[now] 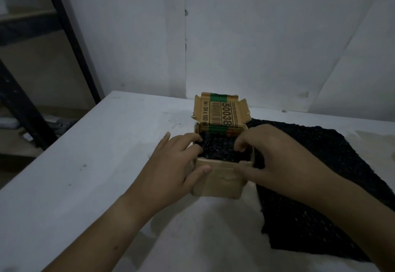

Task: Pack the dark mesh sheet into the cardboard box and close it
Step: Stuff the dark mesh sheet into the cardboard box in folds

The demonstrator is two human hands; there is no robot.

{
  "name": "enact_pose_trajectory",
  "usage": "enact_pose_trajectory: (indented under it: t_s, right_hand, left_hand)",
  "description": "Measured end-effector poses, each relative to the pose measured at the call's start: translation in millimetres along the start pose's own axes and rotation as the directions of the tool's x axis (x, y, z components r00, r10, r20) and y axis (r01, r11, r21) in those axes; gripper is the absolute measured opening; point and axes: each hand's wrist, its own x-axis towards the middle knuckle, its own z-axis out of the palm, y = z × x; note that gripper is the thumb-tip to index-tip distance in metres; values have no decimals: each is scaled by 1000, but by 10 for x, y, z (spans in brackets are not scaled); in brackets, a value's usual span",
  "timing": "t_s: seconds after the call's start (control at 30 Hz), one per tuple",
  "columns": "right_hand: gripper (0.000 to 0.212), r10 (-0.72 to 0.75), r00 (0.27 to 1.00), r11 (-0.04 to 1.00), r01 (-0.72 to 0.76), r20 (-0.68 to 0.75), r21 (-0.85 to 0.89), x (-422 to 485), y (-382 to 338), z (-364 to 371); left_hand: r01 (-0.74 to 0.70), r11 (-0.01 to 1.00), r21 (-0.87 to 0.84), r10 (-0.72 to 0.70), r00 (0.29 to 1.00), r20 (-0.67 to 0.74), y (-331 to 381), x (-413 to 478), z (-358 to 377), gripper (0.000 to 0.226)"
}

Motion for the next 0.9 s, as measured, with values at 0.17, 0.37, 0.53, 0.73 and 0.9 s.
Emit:
enact_pose_trajectory:
  t_s: [0.17,0.37,0.53,0.73,0.9]
  right_hand:
    - [26,-26,998,998,29,56,-58,66,-234,131]
    - [23,-16,996,965,37,84,-258,226,-247,253]
    - [23,-14,1000,972,13,-4,-235,157,-258,343]
    - [46,17,995,965,10,100,-261,216,-236,361]
    - [36,-3,998,993,11,68,-119,202,-222,371]
  left_hand:
    - [0,1000,21,0,1000,12,-5,-5,13,41]
    - [-4,995,97,5,1000,-12,27,9,1,39]
    - [22,997,76,-22,1000,-3,25,21,-3,40]
    - [-49,979,198,33,996,83,52,97,-124,48]
    - [-96,901,424,29,987,161,155,166,-227,58]
